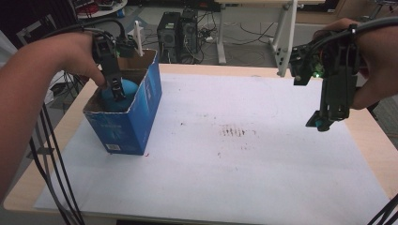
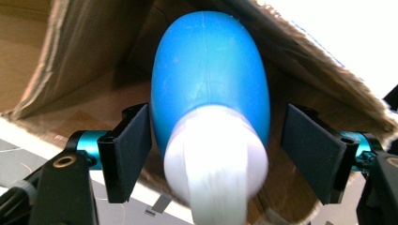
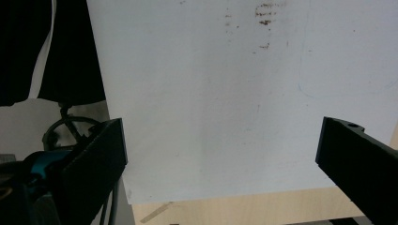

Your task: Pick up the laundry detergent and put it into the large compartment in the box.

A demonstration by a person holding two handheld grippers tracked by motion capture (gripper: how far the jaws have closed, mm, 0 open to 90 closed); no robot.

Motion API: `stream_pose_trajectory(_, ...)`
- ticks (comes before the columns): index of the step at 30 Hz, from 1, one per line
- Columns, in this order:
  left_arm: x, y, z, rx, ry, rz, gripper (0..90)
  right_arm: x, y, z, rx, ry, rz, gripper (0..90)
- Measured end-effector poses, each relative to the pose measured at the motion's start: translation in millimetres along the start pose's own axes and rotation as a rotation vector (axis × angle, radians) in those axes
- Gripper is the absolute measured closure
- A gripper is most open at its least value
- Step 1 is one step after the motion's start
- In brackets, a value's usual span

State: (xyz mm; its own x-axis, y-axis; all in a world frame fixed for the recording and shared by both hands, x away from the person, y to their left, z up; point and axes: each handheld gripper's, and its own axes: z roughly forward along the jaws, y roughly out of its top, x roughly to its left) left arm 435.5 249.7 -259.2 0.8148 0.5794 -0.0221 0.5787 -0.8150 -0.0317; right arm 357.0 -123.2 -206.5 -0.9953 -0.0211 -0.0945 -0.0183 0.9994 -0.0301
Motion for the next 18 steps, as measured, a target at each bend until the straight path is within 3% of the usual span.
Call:
stream_pose_trajectory(14,-9.5,3.2,-43.6,-0.034,0.034,0.006,16.7,-0.8,0.0,-2.3,-0.003,-0.001,-0.003,1.3)
stream_pose_trajectory(18,-14.7,6.3,-54.0,-0.046,0.035,0.025,14.3,-1.4,0.5,-0.8,0.004,0.000,-0.002,1.3)
